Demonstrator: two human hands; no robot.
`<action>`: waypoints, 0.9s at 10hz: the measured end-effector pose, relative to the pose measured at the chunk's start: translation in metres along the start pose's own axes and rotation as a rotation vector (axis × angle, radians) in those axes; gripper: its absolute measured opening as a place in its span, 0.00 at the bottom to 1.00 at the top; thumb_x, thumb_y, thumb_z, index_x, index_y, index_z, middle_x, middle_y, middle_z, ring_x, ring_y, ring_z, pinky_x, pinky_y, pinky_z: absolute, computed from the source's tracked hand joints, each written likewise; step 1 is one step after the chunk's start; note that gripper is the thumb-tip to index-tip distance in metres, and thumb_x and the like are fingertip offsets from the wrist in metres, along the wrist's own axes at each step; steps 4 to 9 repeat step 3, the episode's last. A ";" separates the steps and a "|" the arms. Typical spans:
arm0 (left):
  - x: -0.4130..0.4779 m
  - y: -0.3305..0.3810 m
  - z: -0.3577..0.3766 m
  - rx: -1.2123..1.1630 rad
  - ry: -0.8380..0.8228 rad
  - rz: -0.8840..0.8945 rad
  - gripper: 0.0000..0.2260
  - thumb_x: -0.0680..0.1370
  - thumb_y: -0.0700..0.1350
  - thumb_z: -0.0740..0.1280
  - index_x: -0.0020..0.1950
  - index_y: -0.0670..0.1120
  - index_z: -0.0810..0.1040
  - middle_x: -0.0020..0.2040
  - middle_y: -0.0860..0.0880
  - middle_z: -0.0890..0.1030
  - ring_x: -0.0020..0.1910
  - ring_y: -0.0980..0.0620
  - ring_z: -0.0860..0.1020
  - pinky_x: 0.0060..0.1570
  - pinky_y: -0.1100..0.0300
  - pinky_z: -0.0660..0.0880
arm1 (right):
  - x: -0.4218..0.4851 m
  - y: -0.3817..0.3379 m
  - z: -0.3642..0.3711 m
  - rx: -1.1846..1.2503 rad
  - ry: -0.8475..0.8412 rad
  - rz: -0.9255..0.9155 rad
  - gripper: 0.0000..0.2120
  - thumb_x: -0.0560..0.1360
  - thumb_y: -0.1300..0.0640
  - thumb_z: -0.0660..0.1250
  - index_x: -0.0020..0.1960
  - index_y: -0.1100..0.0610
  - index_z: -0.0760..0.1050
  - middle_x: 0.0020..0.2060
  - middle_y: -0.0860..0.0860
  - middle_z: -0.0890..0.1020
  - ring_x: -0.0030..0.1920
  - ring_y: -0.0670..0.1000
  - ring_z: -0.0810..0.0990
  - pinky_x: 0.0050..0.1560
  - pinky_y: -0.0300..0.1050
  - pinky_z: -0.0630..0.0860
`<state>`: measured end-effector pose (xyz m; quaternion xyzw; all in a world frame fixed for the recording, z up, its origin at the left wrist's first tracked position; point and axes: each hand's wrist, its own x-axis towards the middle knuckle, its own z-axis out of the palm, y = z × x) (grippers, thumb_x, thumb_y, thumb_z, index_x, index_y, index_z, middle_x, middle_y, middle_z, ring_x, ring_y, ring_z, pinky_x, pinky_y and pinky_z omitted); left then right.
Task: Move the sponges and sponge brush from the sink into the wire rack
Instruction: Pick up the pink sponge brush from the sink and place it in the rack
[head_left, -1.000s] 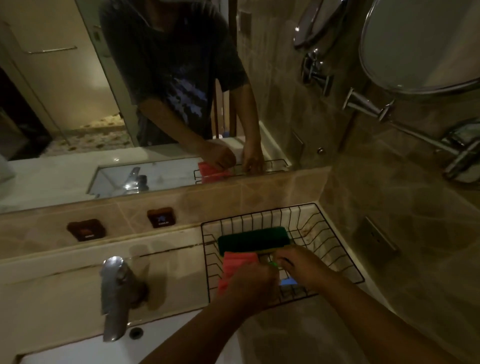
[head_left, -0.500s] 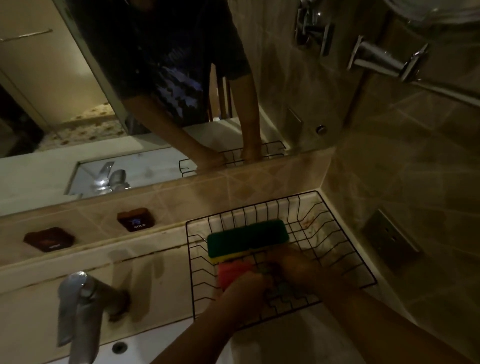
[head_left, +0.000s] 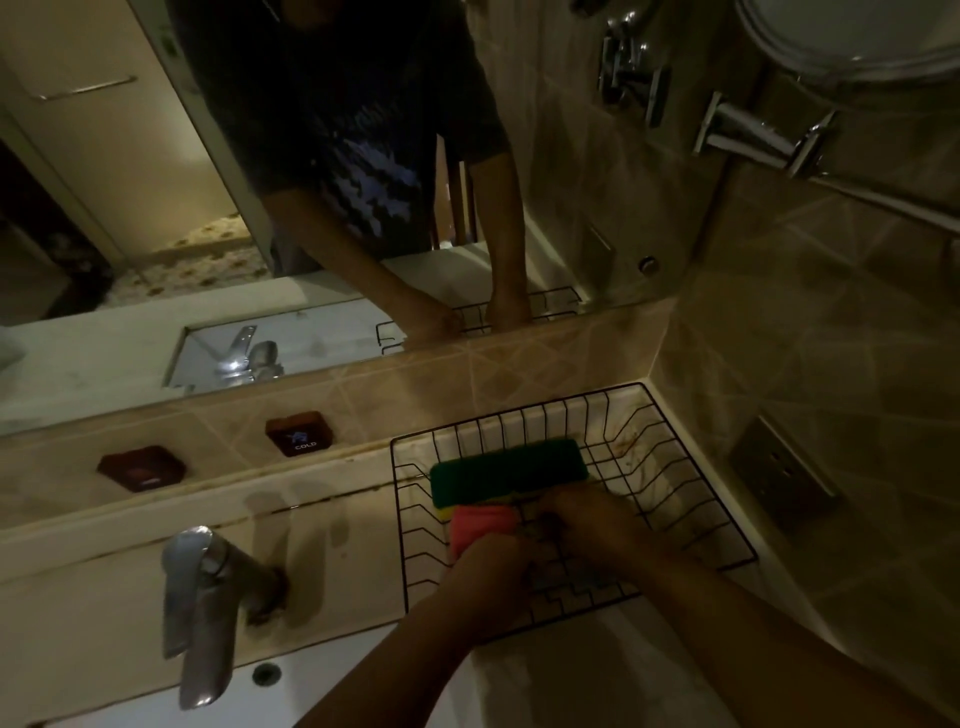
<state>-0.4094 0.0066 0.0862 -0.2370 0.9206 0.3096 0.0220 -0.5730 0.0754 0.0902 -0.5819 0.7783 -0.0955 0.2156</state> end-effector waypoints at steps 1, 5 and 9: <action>-0.008 -0.002 -0.010 -0.429 0.029 -0.152 0.09 0.78 0.36 0.64 0.57 0.40 0.78 0.51 0.41 0.82 0.52 0.39 0.81 0.56 0.47 0.79 | -0.002 -0.010 -0.009 -0.017 0.007 -0.019 0.15 0.77 0.63 0.63 0.61 0.51 0.78 0.60 0.52 0.80 0.59 0.53 0.77 0.57 0.49 0.76; -0.039 -0.015 -0.037 -0.305 0.005 -0.039 0.05 0.75 0.39 0.69 0.51 0.44 0.80 0.44 0.46 0.84 0.42 0.48 0.82 0.44 0.54 0.81 | -0.005 -0.056 -0.020 0.007 0.032 -0.038 0.08 0.80 0.54 0.62 0.55 0.53 0.78 0.52 0.52 0.79 0.52 0.53 0.77 0.53 0.51 0.77; -0.039 -0.015 -0.037 -0.305 0.005 -0.039 0.05 0.75 0.39 0.69 0.51 0.44 0.80 0.44 0.46 0.84 0.42 0.48 0.82 0.44 0.54 0.81 | -0.005 -0.056 -0.020 0.007 0.032 -0.038 0.08 0.80 0.54 0.62 0.55 0.53 0.78 0.52 0.52 0.79 0.52 0.53 0.77 0.53 0.51 0.77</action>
